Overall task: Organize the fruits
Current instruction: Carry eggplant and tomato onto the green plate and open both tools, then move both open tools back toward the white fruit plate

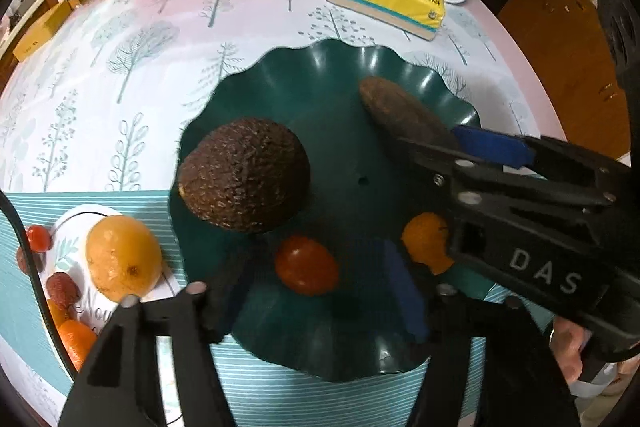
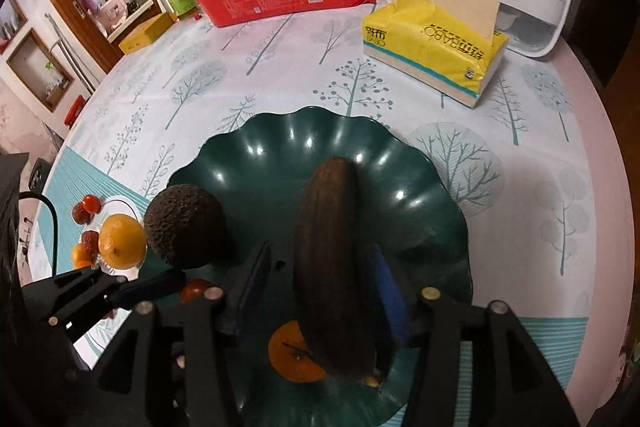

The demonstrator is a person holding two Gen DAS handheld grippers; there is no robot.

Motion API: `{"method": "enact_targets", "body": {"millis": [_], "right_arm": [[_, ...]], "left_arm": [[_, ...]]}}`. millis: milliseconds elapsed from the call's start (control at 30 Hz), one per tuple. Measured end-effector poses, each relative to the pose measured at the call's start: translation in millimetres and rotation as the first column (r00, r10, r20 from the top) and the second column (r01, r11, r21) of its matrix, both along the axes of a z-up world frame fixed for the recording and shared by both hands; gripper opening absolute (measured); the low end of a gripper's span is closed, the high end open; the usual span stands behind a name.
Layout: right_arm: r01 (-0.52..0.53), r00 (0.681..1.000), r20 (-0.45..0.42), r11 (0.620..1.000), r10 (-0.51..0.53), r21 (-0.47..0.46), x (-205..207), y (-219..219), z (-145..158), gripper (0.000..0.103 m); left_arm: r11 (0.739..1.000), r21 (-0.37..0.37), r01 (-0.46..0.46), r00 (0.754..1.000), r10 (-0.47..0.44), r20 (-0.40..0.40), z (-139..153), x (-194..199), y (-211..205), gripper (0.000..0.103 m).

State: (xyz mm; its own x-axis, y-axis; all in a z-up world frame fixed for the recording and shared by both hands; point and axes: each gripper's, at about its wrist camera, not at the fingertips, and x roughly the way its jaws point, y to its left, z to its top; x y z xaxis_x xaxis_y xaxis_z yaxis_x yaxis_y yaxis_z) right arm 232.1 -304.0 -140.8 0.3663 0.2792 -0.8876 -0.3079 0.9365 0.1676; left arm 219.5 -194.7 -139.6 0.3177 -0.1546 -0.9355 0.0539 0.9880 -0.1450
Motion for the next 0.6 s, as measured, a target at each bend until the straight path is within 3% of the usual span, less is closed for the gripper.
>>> {"method": "enact_targets", "body": {"millis": [367, 600], "right_arm": [[0.026, 0.999, 0.017, 0.997, -0.028, 0.068, -21.7, -8.4, 21.1, 0.055], [0.05, 0.998, 0.02, 0.994, -0.053, 0.097, -37.1, -11.1, 35.1, 0.055]], "left_arm": [[0.998, -0.045, -0.042, 0.999, 0.043, 0.018, 21.3, -16.7, 20.7, 0.075], [0.998, -0.046, -0.045, 0.996, 0.048, 0.071, 44.6, -34.5, 33.4, 0.077]]}}
